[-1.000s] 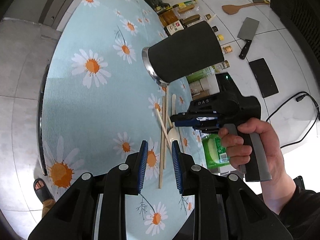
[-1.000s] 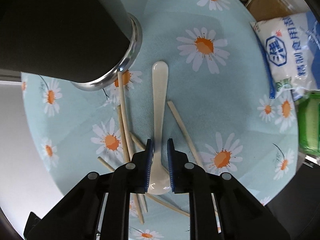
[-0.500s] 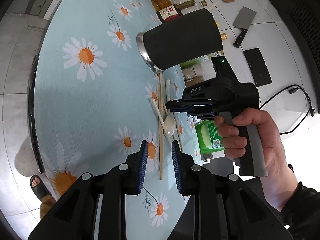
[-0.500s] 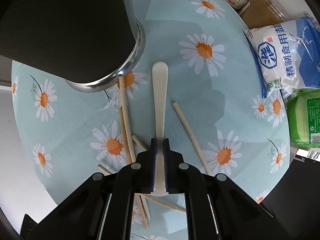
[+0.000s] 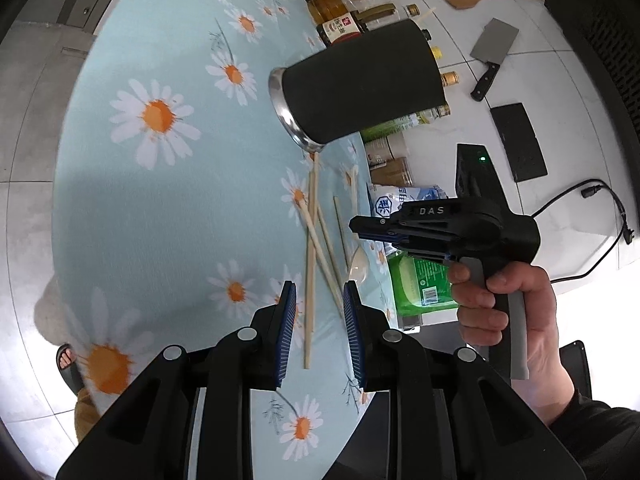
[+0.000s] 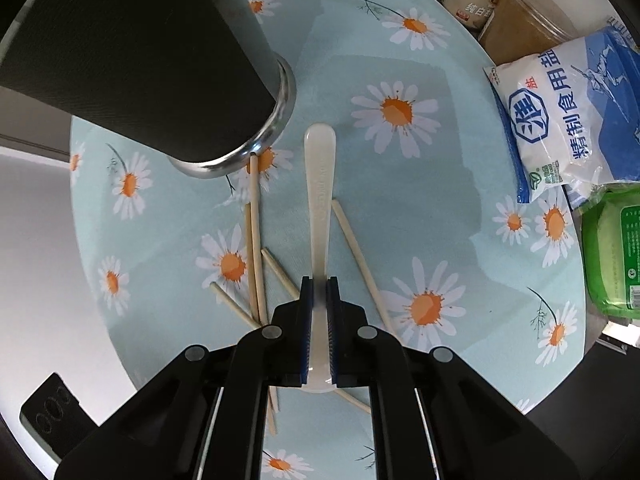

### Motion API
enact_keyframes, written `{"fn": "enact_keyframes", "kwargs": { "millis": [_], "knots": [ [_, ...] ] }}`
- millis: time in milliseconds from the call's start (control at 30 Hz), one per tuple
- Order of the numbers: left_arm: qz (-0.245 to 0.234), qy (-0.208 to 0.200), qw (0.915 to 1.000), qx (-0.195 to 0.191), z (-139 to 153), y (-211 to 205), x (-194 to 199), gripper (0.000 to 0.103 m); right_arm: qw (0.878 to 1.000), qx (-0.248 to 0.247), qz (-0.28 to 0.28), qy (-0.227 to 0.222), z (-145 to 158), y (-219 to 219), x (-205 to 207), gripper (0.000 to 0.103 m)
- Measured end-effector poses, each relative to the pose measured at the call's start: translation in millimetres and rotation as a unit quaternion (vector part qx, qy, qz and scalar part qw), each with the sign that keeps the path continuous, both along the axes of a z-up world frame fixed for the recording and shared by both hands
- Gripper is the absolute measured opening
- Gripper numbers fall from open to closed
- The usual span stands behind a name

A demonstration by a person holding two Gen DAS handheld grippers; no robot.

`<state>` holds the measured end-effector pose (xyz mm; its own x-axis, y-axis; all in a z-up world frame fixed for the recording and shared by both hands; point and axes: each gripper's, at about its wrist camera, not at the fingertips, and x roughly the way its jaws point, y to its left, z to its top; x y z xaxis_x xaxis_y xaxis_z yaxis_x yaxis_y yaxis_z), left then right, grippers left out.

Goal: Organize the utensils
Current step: 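Grasp a wooden chopstick with the left tool while the right tool holds the spoon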

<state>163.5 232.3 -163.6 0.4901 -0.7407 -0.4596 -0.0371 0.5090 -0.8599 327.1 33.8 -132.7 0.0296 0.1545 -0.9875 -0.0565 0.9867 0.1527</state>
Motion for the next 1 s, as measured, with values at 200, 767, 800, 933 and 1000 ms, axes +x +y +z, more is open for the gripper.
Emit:
{"fn": "enact_keyframes", "kwargs": {
  "millis": [200,767,800,933,1000],
  "knots": [
    [0.008,0.012,0.9999,-0.004,4,-30,3,0.023,0.998,0.052,0.031,-0.004,13,-27,0,0.008],
    [0.089,0.127,0.987,0.042,-3,-102,27,0.023,0.976,0.166,0.135,-0.044,65,-90,3,0.008],
    [0.096,0.136,0.9848,0.05,-4,-103,28,0.023,0.974,0.173,0.139,-0.043,66,-93,3,0.008],
    [0.132,0.168,0.972,0.097,-4,-111,32,0.023,0.967,0.192,0.158,-0.046,71,-108,7,0.008],
    [0.149,0.18,0.9663,0.11,-2,-113,34,0.023,0.964,0.204,0.164,-0.046,71,-112,7,0.008]
  ]
}}
